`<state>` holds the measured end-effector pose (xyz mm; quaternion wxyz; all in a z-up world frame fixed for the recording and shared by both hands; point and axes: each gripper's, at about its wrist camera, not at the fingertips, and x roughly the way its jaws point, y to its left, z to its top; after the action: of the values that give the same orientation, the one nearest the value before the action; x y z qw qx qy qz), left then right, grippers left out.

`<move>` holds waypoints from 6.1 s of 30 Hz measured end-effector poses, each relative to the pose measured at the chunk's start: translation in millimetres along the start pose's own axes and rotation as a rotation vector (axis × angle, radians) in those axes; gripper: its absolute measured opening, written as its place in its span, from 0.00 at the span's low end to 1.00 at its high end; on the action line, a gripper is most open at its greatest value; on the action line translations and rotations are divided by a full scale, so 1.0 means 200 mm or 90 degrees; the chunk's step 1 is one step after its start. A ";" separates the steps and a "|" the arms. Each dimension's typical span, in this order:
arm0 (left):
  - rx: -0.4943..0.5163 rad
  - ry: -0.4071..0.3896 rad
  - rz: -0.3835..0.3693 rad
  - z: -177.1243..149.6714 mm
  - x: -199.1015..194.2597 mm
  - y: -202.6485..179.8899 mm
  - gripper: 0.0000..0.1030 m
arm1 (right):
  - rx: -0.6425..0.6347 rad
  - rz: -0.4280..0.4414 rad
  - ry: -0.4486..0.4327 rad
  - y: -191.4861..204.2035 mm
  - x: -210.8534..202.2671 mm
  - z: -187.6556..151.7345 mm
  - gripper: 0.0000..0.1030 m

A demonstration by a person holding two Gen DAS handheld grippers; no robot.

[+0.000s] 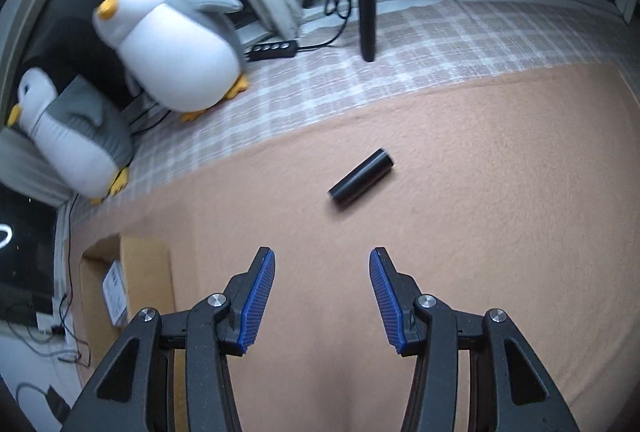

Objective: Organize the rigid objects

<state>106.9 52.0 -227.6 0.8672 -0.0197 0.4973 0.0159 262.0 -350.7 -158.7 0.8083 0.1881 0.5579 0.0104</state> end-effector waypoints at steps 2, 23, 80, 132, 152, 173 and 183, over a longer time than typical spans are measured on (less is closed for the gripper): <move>-0.001 0.000 -0.001 0.00 0.00 0.00 0.35 | 0.027 -0.002 0.004 -0.04 0.04 0.06 0.44; -0.002 0.002 -0.001 0.00 0.00 0.00 0.35 | 0.037 -0.075 0.040 -0.02 0.29 0.24 0.27; -0.001 0.001 0.006 0.00 0.00 0.00 0.35 | -0.385 0.049 0.041 1.15 0.19 -0.39 0.15; 0.011 0.014 0.015 0.00 -0.01 0.01 0.35 | -0.397 0.047 -0.021 0.94 -0.15 -0.48 0.43; 0.037 -0.073 0.008 0.03 -0.53 -0.10 0.36 | -0.370 0.084 -0.134 0.63 -0.71 -0.79 0.61; 0.072 -0.179 0.007 -0.04 -1.05 -0.26 0.60 | -0.341 0.094 -0.235 0.59 -0.89 -1.14 0.69; 0.073 -0.167 -0.003 -0.05 -1.03 -0.27 0.61 | -0.342 0.082 -0.238 0.59 -0.87 -1.14 0.69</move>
<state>-2.6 -5.0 -52.7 0.9246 0.0309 0.3796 -0.0125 13.0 -213.3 -34.7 0.9151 0.0017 0.3641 0.1732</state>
